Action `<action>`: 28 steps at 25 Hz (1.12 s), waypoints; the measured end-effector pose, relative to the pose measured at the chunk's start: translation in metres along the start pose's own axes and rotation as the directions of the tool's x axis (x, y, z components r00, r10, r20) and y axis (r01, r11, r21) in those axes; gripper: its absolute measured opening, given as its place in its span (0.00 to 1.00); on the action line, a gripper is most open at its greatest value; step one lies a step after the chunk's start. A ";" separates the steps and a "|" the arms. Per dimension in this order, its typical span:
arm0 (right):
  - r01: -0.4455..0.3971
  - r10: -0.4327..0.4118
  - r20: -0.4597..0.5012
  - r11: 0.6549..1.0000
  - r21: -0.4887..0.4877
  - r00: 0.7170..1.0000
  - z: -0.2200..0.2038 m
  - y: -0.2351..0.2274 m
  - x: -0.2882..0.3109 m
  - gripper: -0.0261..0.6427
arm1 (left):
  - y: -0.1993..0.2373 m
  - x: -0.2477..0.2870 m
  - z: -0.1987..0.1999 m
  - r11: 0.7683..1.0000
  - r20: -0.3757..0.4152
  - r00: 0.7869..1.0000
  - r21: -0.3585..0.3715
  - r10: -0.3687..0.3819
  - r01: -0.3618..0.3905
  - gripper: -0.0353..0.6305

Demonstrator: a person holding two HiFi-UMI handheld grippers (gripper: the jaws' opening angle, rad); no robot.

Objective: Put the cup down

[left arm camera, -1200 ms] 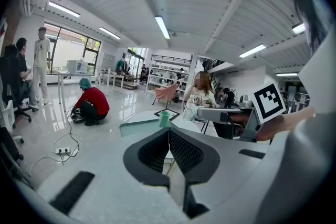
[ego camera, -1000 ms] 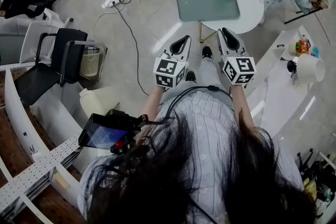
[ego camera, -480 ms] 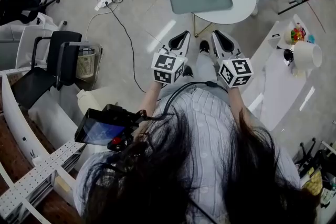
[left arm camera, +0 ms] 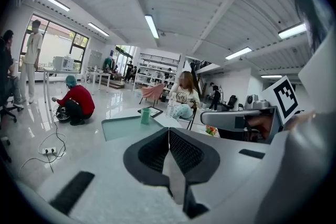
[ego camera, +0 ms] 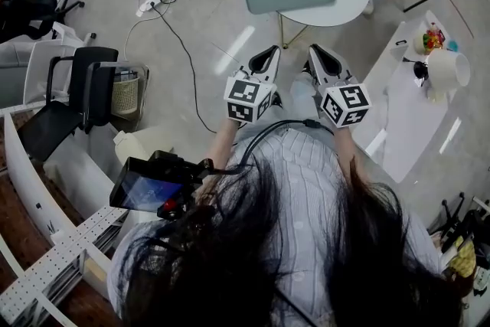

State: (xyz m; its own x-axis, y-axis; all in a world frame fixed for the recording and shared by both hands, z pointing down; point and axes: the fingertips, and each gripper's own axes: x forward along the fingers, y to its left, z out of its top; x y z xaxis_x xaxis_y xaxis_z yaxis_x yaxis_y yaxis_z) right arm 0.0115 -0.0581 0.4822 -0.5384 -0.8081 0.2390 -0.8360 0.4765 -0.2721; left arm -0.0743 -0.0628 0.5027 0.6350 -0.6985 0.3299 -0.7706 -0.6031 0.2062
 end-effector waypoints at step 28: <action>0.009 -0.010 -0.011 0.998 -0.060 1.000 0.006 -0.008 -0.004 0.10 | -0.007 0.016 0.011 1.000 0.006 1.000 0.025 -0.017 0.016 0.08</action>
State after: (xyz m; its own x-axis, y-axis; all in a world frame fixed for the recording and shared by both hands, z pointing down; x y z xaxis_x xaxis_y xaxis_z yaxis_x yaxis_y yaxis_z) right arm 0.0205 -0.0611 0.4774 -0.5312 -0.8091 0.2516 -0.8458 0.4889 -0.2134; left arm -0.0578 -0.0741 0.4960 0.6479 -0.6906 0.3213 -0.7585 -0.6238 0.1886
